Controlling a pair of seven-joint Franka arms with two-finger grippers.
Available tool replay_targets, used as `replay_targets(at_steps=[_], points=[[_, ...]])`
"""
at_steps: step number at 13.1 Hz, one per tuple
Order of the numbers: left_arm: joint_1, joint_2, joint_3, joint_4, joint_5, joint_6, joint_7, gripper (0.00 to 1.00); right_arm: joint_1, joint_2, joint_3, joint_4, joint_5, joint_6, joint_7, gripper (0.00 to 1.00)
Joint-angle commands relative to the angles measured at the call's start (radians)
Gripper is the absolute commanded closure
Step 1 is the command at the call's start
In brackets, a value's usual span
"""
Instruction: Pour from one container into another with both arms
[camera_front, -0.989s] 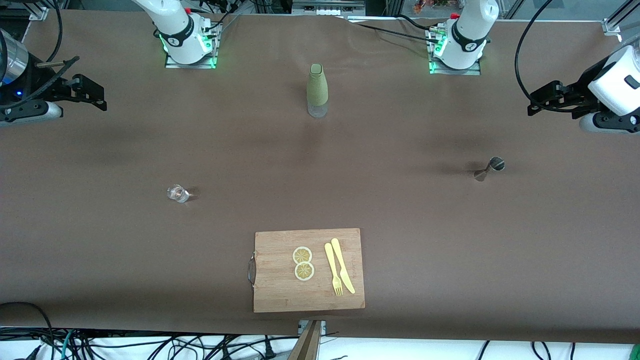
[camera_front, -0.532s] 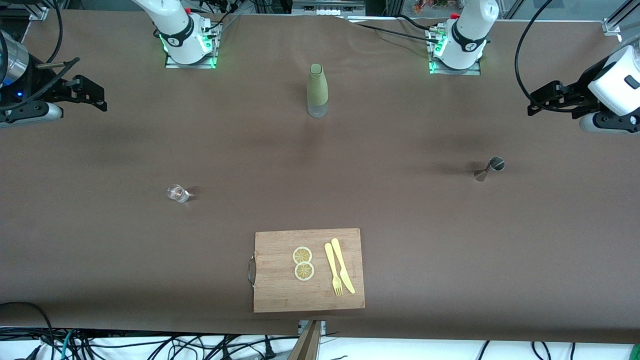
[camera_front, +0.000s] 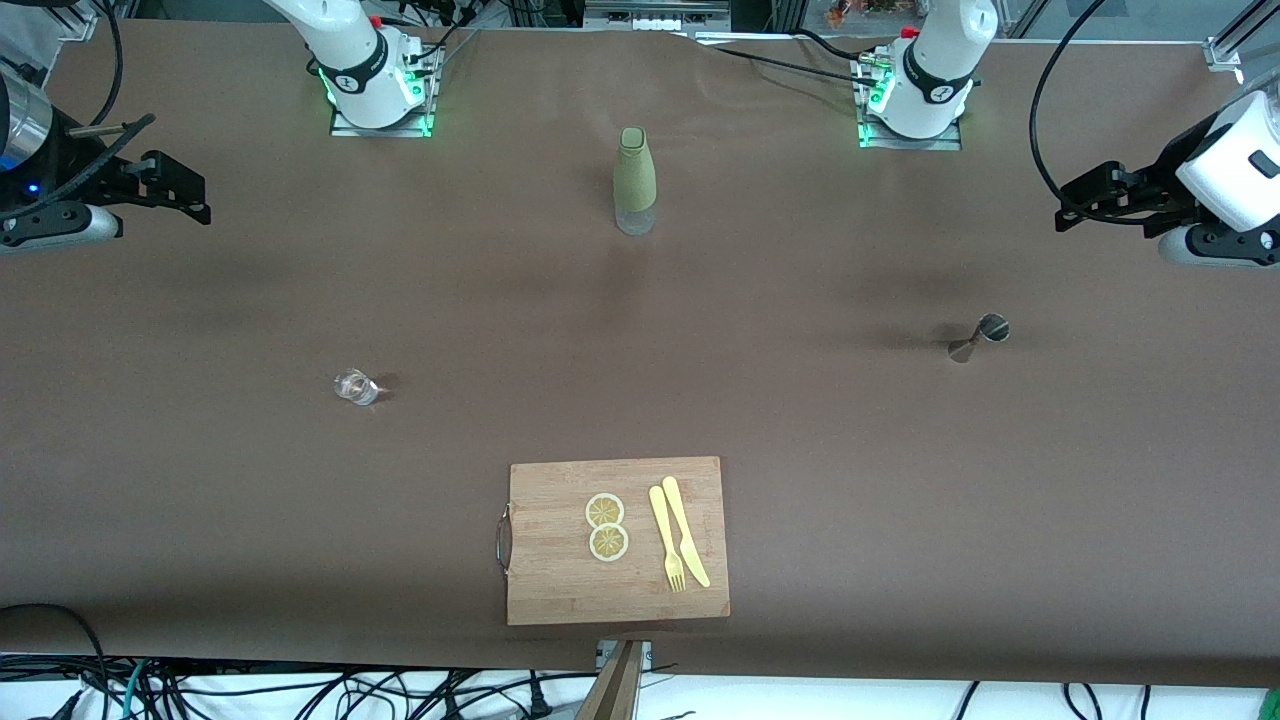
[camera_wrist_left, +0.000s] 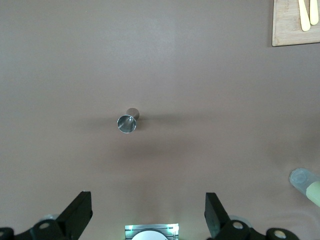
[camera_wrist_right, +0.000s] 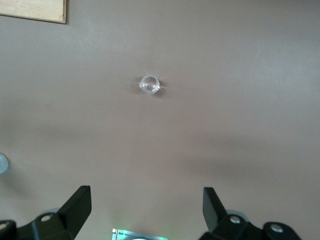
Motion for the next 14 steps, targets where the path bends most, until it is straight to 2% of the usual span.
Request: replay_targets(at_steps=[1,7,11,14], points=[[0.001,0.016,0.002,0.033,-0.02,-0.005,0.017,0.0,-0.004,0.005,0.009,0.007,0.031,0.059,-0.003,0.01],[0.016,0.019,0.007,0.031,-0.02,-0.005,0.067,0.0,0.0,0.007,0.015,-0.032,0.051,0.097,0.0,0.01],[0.159,0.068,0.007,0.033,-0.053,-0.005,0.289,0.0,0.004,0.027,0.041,-0.032,0.055,0.099,-0.005,0.01],[0.332,0.142,0.007,0.031,-0.181,-0.004,0.501,0.0,0.003,0.027,0.066,-0.038,0.055,0.11,-0.032,0.01]])
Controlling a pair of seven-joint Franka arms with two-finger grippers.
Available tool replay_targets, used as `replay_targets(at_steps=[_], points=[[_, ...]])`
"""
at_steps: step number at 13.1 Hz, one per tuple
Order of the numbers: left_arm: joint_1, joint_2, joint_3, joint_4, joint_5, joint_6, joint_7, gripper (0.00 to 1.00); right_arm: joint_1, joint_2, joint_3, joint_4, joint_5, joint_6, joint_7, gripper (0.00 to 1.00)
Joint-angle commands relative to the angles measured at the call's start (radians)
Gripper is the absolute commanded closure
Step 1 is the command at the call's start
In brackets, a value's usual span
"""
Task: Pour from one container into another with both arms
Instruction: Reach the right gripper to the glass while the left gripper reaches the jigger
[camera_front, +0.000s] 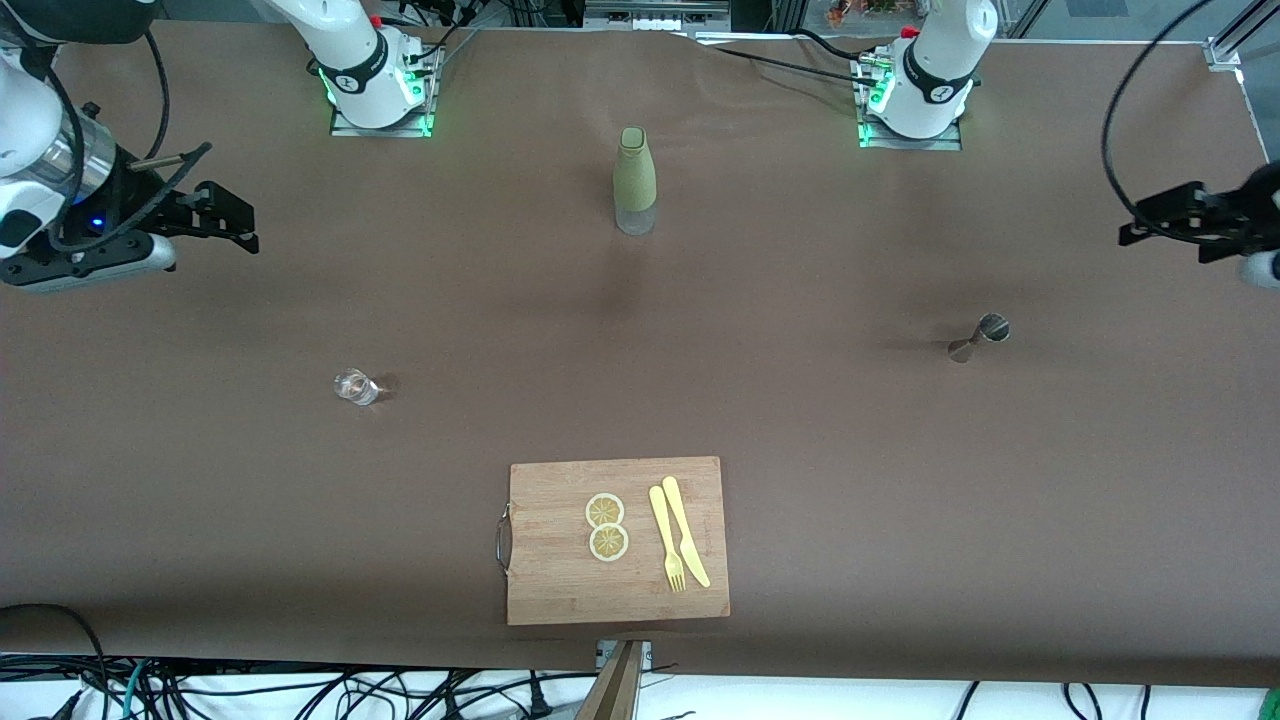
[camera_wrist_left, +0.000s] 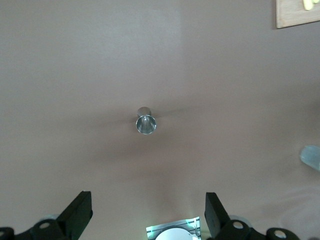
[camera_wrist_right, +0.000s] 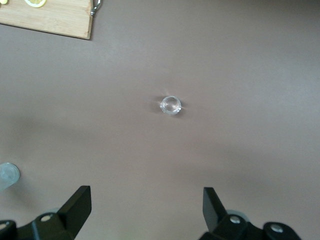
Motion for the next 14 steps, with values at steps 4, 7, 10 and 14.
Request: replay_targets(at_steps=[4,7,10,14], points=[[0.225,0.204,-0.009,0.024,-0.165,-0.009,0.588,0.0,-0.012,-0.014,0.008,-0.09,0.034,0.062,-0.327,0.01],[0.326,0.319,-0.01,0.028,-0.27,-0.035,0.779,0.0,-0.05,-0.005,0.008,-0.129,0.091,0.084,-0.514,0.01],[0.374,0.415,-0.01,0.021,-0.345,-0.035,0.993,0.0,-0.104,0.016,0.008,-0.173,0.135,0.122,-0.752,0.01],[0.38,0.474,-0.01,0.012,-0.393,-0.035,1.246,0.0,-0.17,0.088,0.008,-0.173,0.226,0.124,-1.055,0.01]])
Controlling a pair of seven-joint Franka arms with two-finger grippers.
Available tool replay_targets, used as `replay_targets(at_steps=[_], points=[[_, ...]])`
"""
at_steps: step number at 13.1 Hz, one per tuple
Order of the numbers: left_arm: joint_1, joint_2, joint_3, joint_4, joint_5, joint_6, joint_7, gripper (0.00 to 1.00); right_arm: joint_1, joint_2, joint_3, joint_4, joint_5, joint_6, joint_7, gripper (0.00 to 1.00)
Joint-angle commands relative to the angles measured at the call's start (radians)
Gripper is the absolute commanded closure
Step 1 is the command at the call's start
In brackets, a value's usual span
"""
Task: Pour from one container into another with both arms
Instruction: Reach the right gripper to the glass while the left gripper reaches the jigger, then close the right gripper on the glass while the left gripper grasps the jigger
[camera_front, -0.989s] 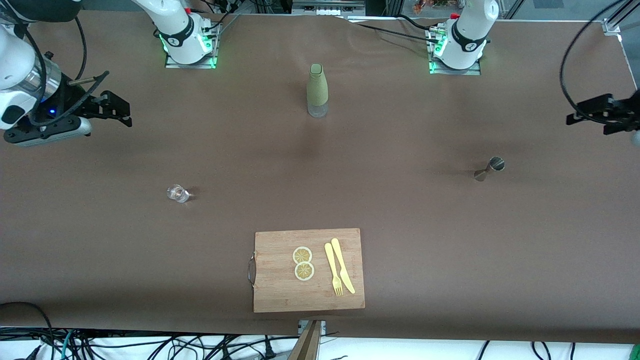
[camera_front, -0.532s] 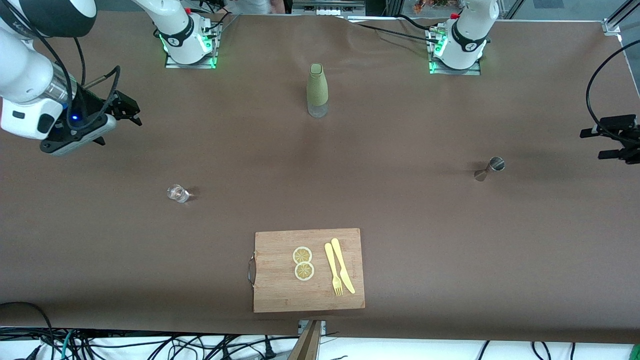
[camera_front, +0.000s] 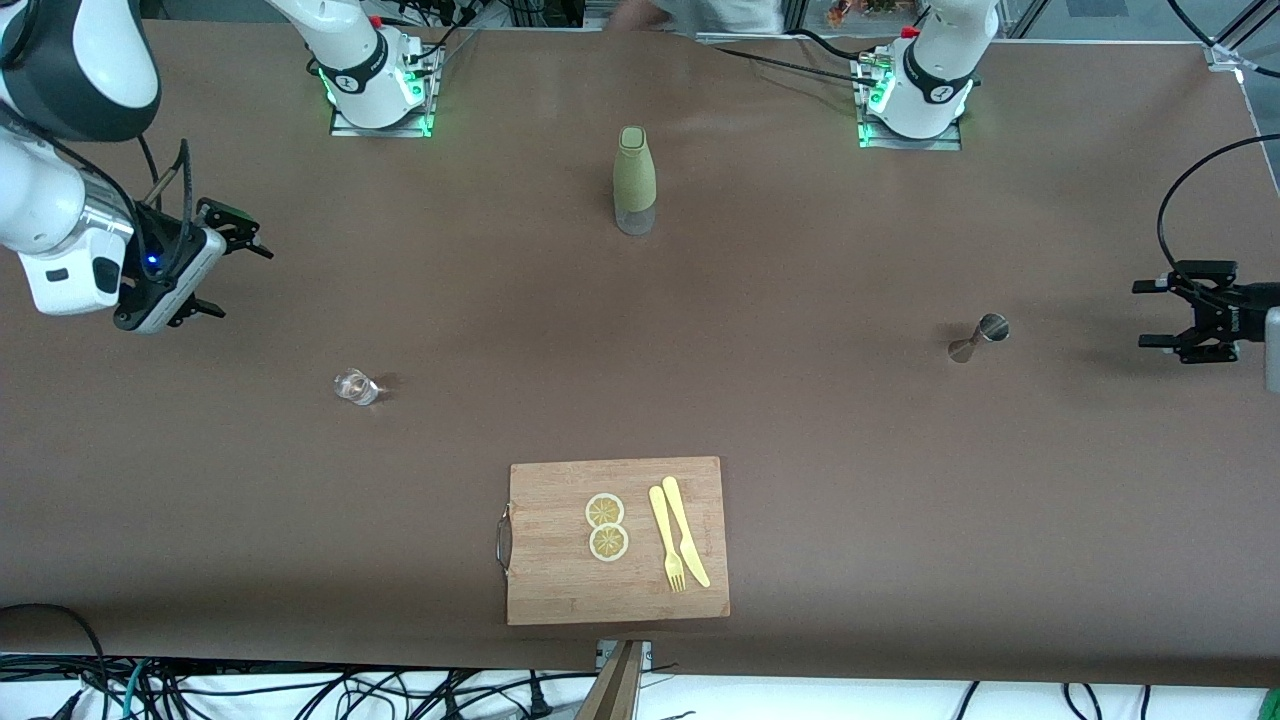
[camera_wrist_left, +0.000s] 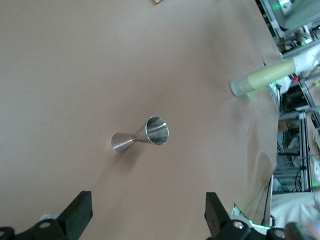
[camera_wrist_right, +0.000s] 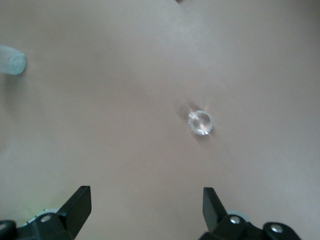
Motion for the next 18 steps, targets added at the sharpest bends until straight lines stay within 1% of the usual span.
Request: replay_targets(at_steps=[1,2,4,6,7,9,10,13,14,18], points=[[0.005,0.046,-0.007,0.016,-0.058,-0.021,0.194,0.0,-0.05,0.046,0.006,-0.008,0.077,0.007,-0.206,0.01],[-0.001,0.059,-0.007,0.013,-0.074,-0.018,0.283,0.0,-0.071,0.072,0.006,-0.006,0.112,0.001,-0.279,0.01],[-0.014,0.079,0.01,-0.025,-0.14,-0.013,0.382,0.0,-0.108,0.129,0.004,-0.006,0.185,-0.004,-0.478,0.01],[-0.059,0.086,0.083,-0.07,-0.215,0.001,0.495,0.0,-0.143,0.198,-0.004,-0.006,0.27,-0.004,-0.681,0.01],[-0.07,0.09,0.108,-0.099,-0.264,0.026,0.608,0.0,-0.157,0.239,-0.02,-0.002,0.316,-0.004,-0.773,0.01],[-0.07,0.1,0.119,-0.148,-0.303,0.042,0.748,0.0,-0.176,0.328,-0.043,0.007,0.418,-0.004,-0.96,0.01],[-0.071,0.099,0.146,-0.173,-0.314,0.042,0.802,0.0,-0.193,0.365,-0.045,0.009,0.457,-0.004,-1.054,0.01],[-0.1,0.109,0.205,-0.237,-0.413,0.063,1.042,0.0,-0.226,0.459,-0.044,0.021,0.506,-0.006,-1.242,0.01],[-0.1,0.125,0.205,-0.253,-0.443,0.067,1.116,0.0,-0.231,0.503,-0.044,0.05,0.532,-0.021,-1.307,0.01],[-0.1,0.206,0.205,-0.257,-0.547,0.071,1.319,0.0,-0.26,0.66,-0.033,0.206,0.54,-0.076,-1.386,0.01]])
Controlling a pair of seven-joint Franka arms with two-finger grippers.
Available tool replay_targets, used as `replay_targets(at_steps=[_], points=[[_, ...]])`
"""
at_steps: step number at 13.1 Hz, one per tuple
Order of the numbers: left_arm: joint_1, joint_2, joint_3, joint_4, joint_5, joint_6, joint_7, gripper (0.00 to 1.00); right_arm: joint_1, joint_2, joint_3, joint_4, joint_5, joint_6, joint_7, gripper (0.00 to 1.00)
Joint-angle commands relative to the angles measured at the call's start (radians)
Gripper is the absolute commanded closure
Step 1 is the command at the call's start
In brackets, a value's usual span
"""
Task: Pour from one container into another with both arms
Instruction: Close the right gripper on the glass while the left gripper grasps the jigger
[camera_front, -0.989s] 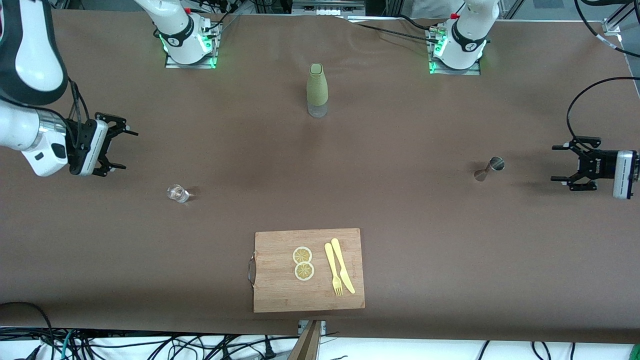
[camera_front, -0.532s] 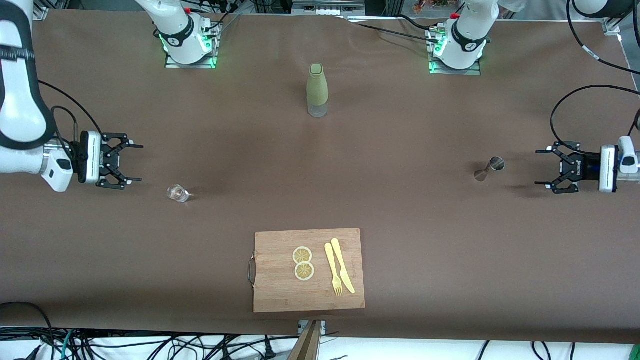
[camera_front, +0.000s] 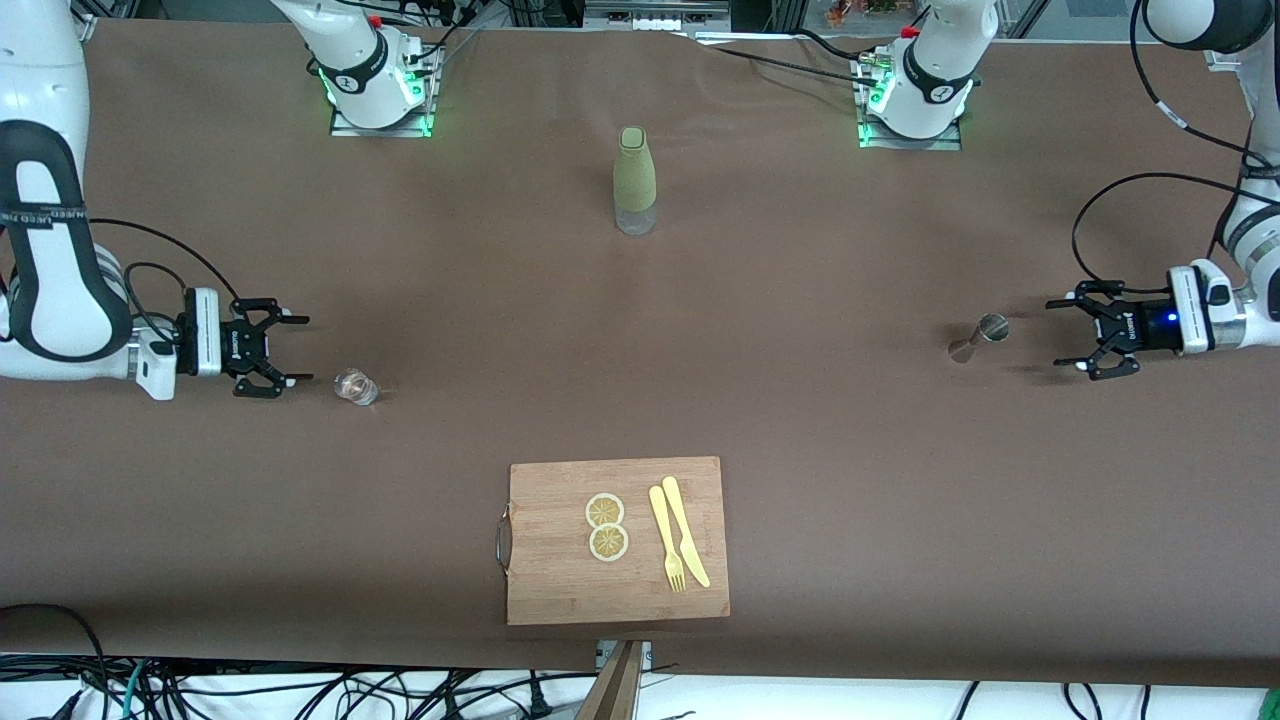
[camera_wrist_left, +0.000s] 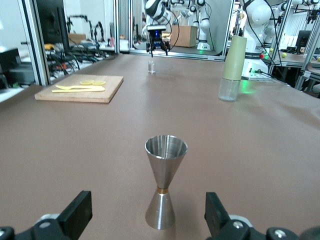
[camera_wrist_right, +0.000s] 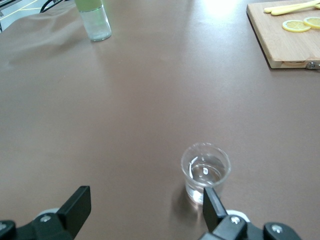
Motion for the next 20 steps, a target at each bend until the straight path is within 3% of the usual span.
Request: replay_targets(at_steps=[1,3,7,16,20], points=[[-0.021,0.04,0.02,-0.028,-0.066,0.023,0.192,0.0,-0.043,0.119,0.032,0.138,0.018,-0.055,-0.051,0.01],[-0.021,0.046,0.02,-0.065,-0.071,0.023,0.235,0.0,-0.075,0.186,0.076,0.192,0.021,-0.055,-0.076,0.01],[-0.027,0.086,0.02,-0.082,-0.108,0.023,0.295,0.0,-0.083,0.253,0.107,0.263,0.067,-0.06,-0.078,0.01],[-0.103,0.119,0.012,-0.084,-0.145,0.024,0.302,0.0,-0.081,0.312,0.143,0.252,0.101,-0.068,-0.114,0.01],[-0.111,0.124,0.012,-0.084,-0.154,0.023,0.301,0.05,-0.081,0.315,0.156,0.244,0.119,-0.072,-0.121,0.01]])
